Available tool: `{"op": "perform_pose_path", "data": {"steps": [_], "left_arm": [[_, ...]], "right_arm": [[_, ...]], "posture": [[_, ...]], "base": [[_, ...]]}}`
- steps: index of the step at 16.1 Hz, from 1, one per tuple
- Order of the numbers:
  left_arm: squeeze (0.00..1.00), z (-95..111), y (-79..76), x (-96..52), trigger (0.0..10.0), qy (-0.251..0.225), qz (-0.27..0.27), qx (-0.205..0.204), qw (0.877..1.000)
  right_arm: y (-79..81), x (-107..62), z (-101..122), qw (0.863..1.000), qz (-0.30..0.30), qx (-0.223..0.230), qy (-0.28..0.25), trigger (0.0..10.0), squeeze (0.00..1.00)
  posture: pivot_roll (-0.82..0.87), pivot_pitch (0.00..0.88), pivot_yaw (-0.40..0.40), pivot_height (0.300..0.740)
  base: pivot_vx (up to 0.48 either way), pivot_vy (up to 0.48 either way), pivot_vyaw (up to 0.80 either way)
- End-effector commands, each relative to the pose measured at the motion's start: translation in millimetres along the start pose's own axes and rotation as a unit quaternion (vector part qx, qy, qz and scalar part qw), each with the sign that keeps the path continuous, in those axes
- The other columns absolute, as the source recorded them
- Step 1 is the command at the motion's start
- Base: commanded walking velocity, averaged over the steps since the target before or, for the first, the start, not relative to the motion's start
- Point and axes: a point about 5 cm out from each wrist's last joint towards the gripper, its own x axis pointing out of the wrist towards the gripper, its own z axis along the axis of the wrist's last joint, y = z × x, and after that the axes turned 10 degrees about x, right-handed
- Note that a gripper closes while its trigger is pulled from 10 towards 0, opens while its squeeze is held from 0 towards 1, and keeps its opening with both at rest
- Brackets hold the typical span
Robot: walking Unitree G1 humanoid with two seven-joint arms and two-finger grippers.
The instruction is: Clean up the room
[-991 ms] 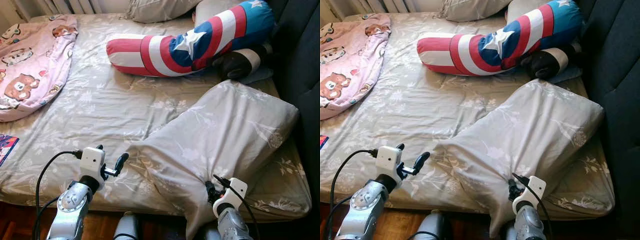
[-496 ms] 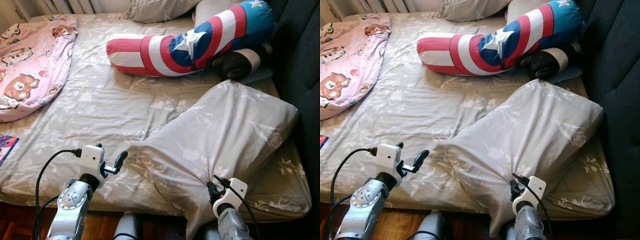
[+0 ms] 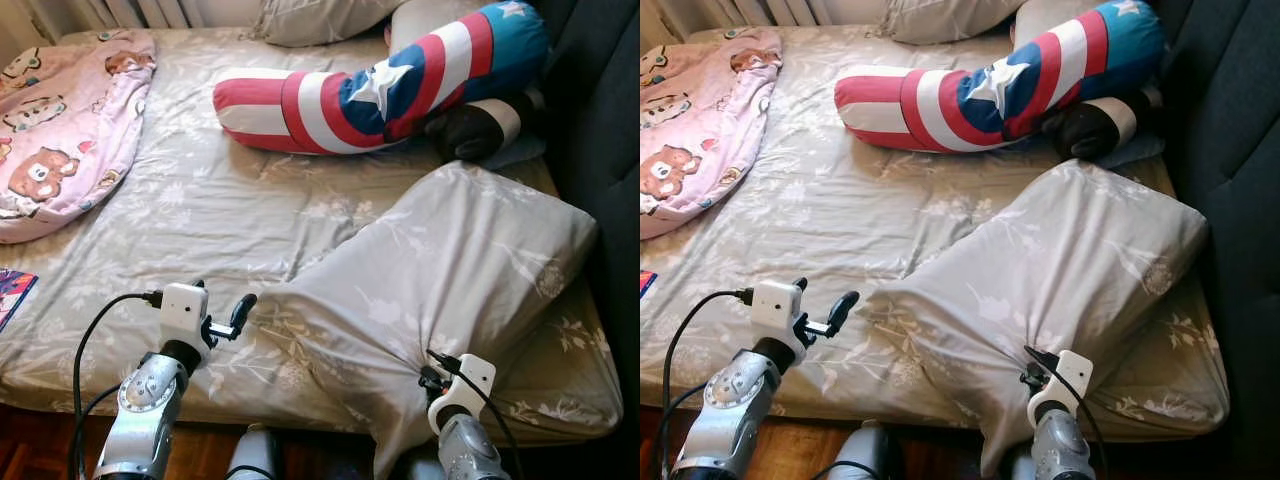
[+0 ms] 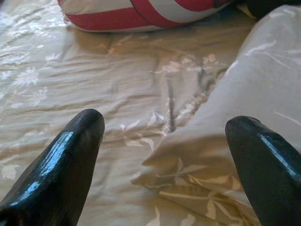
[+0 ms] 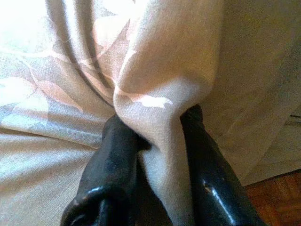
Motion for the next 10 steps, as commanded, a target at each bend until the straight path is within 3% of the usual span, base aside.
{"op": "perform_pose_path", "data": {"steps": [1, 3, 6, 7, 9, 10], "left_arm": [[0.0, -7.4, 2.7, -2.2, 10.0, 0.014, 0.009, -0.008, 1.0], [0.0, -7.1, 2.9, -1.8, 10.0, 0.012, 0.011, -0.009, 1.0], [0.0, -7.8, 3.3, 4.2, 10.0, 0.01, 0.018, -0.018, 1.0], [0.0, -8.8, 3.4, 6.6, 10.0, 0.009, 0.021, -0.021, 1.0], [0.0, -9.6, 4.7, 7.4, 10.0, 0.008, 0.024, -0.023, 0.999], [0.0, -11.4, 6.2, 8.6, 10.0, 0.01, 0.029, -0.027, 0.999]], "right_arm": [[-13.2, -5.0, -13.8, 0.999, -0.032, 0.005, 0.033, 0.0, 0.0], [-14.9, -4.5, -10.5, 0.999, -0.035, 0.004, 0.027, 0.0, 0.0], [-35.1, -2.5, 14.9, 0.997, -0.072, 0.014, -0.015, 0.0, 0.0], [-55.8, -4.1, 36.7, 0.993, -0.104, 0.022, -0.052, 0.0, 0.0], [-71.0, -7.1, 51.3, 0.989, -0.127, 0.023, -0.076, 0.0, 0.0], [-90.2, -12.3, 68.0, 0.983, -0.157, 0.016, -0.097, 0.0, 0.0]], "posture": [[0.12, 0.178, 0.068, 0.661], [0.12, 0.178, 0.068, 0.661], [0.09, 0.135, 0.06, 0.661], [0.07, 0.104, 0.056, 0.661], [0.06, 0.09, 0.053, 0.661], [0.04, 0.064, 0.045, 0.661]], "base": [[0.0, 0.0, 0.0], [0.0, 0.0, 0.0], [0.0, 0.0, 0.0], [0.0, 0.0, 0.0], [0.0, 0.0, 0.0], [0.0, 0.0, 0.0]]}}
